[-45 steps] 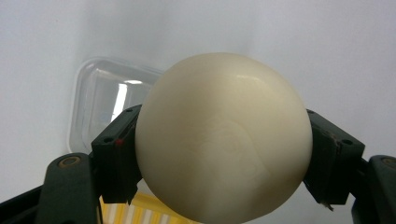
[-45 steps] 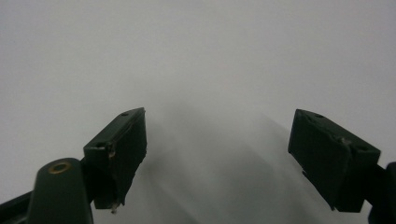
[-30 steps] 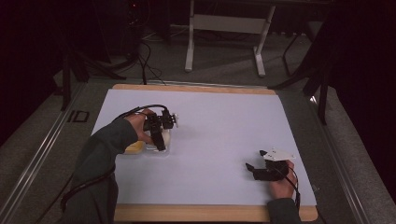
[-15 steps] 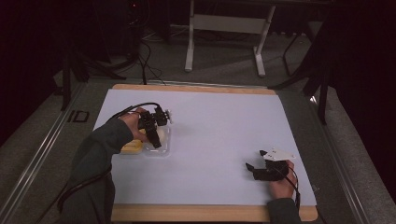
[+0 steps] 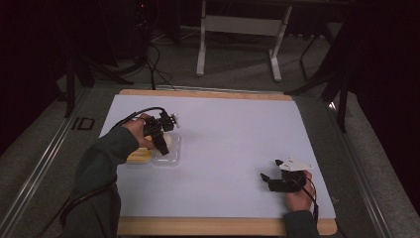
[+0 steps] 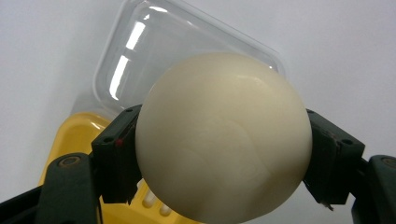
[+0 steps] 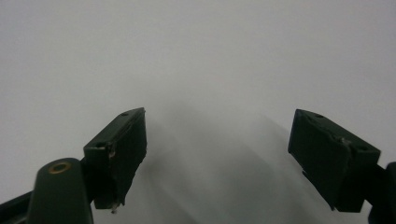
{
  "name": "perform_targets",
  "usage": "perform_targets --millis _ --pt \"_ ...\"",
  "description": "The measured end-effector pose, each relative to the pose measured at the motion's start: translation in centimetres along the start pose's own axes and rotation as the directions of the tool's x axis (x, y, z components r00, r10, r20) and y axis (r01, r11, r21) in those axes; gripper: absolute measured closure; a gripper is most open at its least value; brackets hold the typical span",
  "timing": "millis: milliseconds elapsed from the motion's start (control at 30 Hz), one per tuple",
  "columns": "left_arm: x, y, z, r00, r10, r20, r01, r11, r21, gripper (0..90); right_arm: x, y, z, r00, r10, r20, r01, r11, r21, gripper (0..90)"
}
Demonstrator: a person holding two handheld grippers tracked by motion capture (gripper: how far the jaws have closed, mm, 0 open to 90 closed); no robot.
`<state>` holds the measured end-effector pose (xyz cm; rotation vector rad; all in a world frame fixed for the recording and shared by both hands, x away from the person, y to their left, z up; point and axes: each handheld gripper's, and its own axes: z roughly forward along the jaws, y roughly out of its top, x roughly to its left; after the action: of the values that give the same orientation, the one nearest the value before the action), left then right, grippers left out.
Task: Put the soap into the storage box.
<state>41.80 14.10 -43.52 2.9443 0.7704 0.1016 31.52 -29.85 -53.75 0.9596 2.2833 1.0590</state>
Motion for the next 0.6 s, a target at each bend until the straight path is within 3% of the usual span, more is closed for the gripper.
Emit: perform_targets --millis 233,300,600 --pt "0.6 -0.5 0.2 0.9994 -0.036 -0.003 0.036 0.9992 0.016 25.2 0.0 0.0 0.0 1.0000 0.001 -0.001 -0.001 1.000 -0.001 19.0" --pt "0.8 -0.8 0.5 0.9978 -0.066 -0.002 0.066 0.9975 0.026 25.2 0.0 0.0 0.0 1.0000 0.001 -0.001 -0.001 1.000 -0.001 19.0" --pt "1.3 -1.3 0.9 0.9935 -0.114 0.001 0.114 0.9931 0.028 25.2 0.0 0.0 0.0 1.0000 0.000 0.000 0.000 1.000 -0.001 19.0"
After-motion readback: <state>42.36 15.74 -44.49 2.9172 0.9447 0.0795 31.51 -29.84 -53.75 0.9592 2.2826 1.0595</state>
